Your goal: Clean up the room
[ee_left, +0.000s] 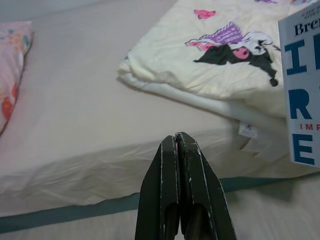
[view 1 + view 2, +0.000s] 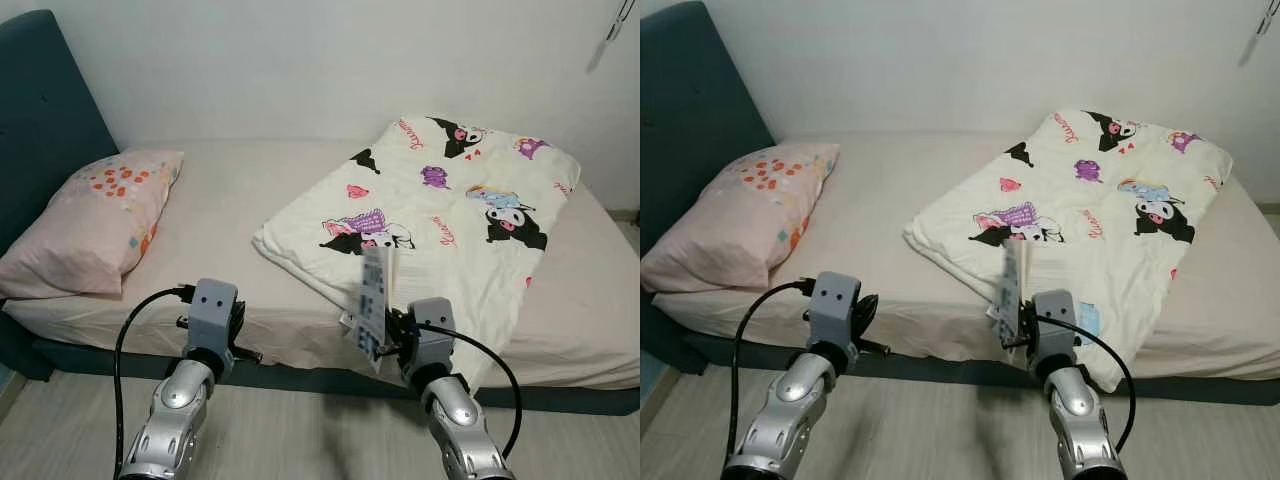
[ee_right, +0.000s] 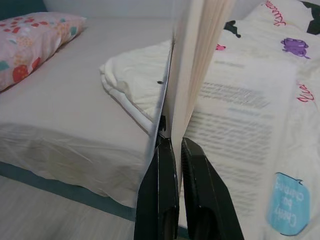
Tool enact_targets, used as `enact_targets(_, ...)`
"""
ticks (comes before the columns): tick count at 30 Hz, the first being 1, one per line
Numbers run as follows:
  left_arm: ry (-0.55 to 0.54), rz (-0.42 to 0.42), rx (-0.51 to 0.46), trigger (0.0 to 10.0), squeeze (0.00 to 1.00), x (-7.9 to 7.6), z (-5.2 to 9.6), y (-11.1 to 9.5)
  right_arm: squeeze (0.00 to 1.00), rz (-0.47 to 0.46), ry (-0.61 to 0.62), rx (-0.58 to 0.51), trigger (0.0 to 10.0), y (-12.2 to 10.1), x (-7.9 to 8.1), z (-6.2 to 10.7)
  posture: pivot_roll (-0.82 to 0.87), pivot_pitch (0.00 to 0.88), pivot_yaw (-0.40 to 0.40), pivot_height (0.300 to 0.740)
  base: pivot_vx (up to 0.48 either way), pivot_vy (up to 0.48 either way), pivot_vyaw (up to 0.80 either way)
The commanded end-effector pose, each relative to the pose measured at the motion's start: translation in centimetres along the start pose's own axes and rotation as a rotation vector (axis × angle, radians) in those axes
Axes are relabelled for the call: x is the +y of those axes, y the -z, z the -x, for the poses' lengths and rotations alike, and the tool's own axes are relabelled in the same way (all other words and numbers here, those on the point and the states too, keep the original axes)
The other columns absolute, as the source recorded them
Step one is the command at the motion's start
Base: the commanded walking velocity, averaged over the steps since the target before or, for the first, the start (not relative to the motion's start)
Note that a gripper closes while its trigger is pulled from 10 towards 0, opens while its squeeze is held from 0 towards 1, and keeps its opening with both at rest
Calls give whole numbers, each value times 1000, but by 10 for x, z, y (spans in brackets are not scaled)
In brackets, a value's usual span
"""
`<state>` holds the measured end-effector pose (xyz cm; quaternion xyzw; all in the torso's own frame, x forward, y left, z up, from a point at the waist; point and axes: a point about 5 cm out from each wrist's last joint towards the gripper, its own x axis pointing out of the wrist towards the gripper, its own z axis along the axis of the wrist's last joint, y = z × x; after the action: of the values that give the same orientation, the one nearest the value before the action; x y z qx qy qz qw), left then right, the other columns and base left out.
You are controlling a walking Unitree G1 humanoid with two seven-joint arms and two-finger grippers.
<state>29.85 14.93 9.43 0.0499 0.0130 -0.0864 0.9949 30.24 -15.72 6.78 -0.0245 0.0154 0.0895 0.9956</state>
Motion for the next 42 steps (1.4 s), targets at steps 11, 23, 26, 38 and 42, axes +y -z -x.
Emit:
enact_targets(11,-66,-34,17,10000,0,7,3,7,0,-17,-5,-27,10000,-6,0,-5,-52,119,29,740,0,0,0)
enact_targets(23,-69,-23,17,10000,0,6,0,7,0,-25,-3,-31,10000,-7,1,-6,-64,112,40,740,0,0,0)
enact_targets(26,-69,-27,12,10000,0,5,0,7,0,-26,-2,-32,10000,-8,1,-6,-64,112,40,740,0,0,0)
enact_targets(38,-61,-23,8,10000,0,3,-1,6,0,-31,-2,-37,10000,-8,1,-5,-72,110,45,740,0,0,0)
enact_targets(42,-49,-7,12,10000,0,1,-1,6,0,-33,-2,-36,10000,-8,1,-4,-76,106,48,740,0,0,0)
